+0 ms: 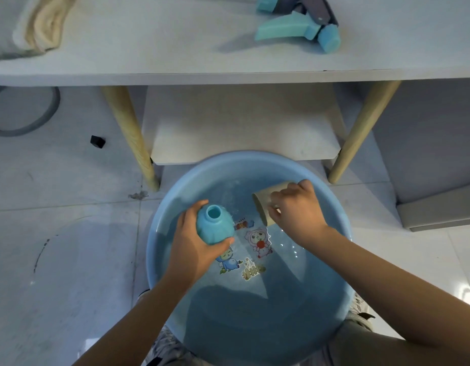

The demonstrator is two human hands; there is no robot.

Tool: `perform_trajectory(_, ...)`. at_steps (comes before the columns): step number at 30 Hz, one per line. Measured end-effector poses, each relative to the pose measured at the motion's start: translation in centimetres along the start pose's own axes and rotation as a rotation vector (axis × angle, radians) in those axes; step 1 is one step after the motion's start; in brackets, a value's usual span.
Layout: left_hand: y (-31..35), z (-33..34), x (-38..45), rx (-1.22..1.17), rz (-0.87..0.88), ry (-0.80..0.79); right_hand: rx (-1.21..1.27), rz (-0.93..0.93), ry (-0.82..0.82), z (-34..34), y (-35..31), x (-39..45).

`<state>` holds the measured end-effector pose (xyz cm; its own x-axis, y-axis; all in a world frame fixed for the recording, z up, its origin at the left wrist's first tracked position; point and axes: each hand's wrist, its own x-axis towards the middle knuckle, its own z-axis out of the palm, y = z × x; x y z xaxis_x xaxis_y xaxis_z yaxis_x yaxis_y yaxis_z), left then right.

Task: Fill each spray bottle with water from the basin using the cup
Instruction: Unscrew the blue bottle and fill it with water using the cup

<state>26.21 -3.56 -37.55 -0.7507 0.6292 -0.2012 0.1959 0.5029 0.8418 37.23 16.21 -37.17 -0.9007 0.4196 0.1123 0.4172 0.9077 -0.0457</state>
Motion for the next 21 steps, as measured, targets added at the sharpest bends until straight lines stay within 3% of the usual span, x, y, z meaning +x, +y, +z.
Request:
perform_trajectory(9, 0.0, -0.2, -0.2, -0.009, -0.015, 0.021, 0.016, -0.109, -0.294, 2.5, -1.5, -0.5)
perform_trajectory(12, -0.1, -0.2, -0.3, -0.006, -0.016, 0.027, 0.187, -0.079, -0.216, 3.0, -1.3, -0.7)
perform_trajectory(15, -0.1, -0.2, -0.3, -0.011, -0.020, 0.027, 0.439, 0.201, -0.128, 2.3, -0.5, -0.5)
perform_trajectory(18, -0.2, -0.3, -0.3, -0.009, -0.020, 0.046, 0.781, 0.574, -0.224, 1.3, 0.5, -0.4)
perform_trajectory(21, -0.2, -0.4, -0.3, -0.006, -0.020, 0.046, 1.056, 0.796, -0.249, 1.0, 0.7, -1.2)
